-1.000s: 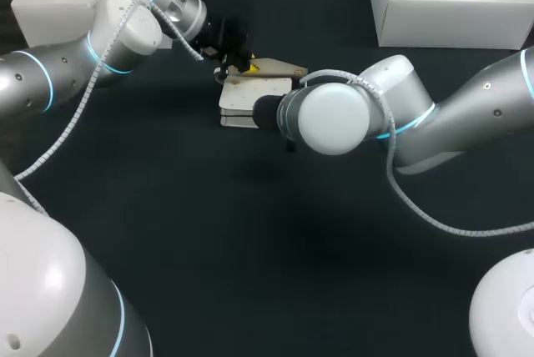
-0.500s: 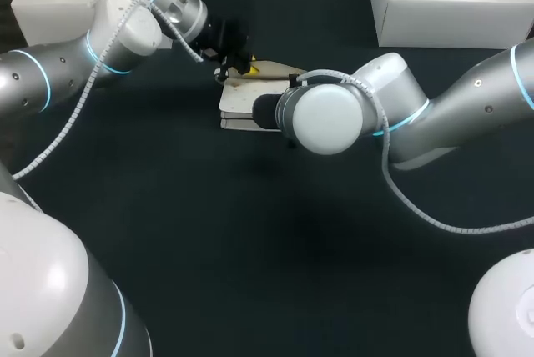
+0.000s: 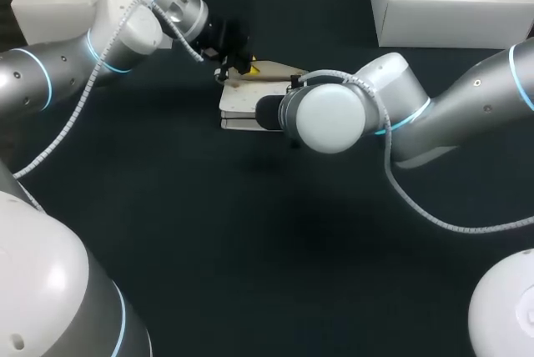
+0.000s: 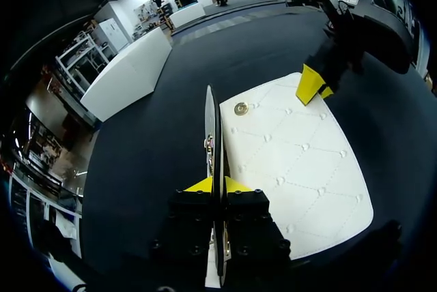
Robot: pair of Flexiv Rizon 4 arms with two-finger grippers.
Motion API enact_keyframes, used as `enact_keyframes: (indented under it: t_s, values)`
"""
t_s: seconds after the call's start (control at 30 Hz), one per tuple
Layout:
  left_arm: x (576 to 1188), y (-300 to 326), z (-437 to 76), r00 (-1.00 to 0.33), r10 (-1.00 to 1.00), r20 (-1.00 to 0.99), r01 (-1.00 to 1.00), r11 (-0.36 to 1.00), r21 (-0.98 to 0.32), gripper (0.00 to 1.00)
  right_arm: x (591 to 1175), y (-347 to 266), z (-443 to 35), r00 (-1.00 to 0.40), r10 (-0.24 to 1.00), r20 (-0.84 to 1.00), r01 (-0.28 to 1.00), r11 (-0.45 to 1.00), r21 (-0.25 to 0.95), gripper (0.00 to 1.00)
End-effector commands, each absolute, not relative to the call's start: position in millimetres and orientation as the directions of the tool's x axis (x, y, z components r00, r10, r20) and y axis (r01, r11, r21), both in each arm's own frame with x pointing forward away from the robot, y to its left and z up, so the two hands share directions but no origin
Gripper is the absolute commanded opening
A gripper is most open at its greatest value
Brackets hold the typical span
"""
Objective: Pick up the bag, open it, inspect its contents, close it, and place it on the opposite side
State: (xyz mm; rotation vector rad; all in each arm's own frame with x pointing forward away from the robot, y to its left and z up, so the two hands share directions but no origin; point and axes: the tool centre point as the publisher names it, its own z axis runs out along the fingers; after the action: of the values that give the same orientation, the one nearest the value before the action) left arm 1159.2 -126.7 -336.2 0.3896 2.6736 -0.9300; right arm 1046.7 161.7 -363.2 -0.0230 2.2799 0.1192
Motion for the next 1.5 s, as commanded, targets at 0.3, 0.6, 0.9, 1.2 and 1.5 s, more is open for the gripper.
enact_keyframes:
  t_s: [0.3,0.6,0.9,1.2,1.5]
  values:
    - [1145,-122,-340,-0.883,0.181,-0.433,0.423,0.709,-0.564,0.0,1045,163,-369,-0.648,0.041,-0.76,-0.047,0.994,0.094,0.0]
    - [1119,-120,-350,-0.806,0.207,-0.554,0.535,0.654,-0.535,0.0,1045,163,-369,-0.65,0.054,-0.758,-0.041,0.994,0.105,0.0]
    - [1119,-116,-337,-0.832,0.203,-0.516,0.509,0.651,-0.563,0.47,1045,163,-369,-0.65,0.054,-0.758,-0.041,0.994,0.105,0.0]
    - [1128,-112,-321,-0.834,0.193,-0.516,0.502,0.654,-0.566,0.33,1045,163,-369,-0.65,0.054,-0.758,-0.041,0.994,0.105,0.0]
    - [1123,-115,-326,-0.804,0.212,-0.556,0.55,0.62,-0.559,0.0,1045,163,-369,-0.65,0.054,-0.758,-0.041,0.994,0.105,0.0]
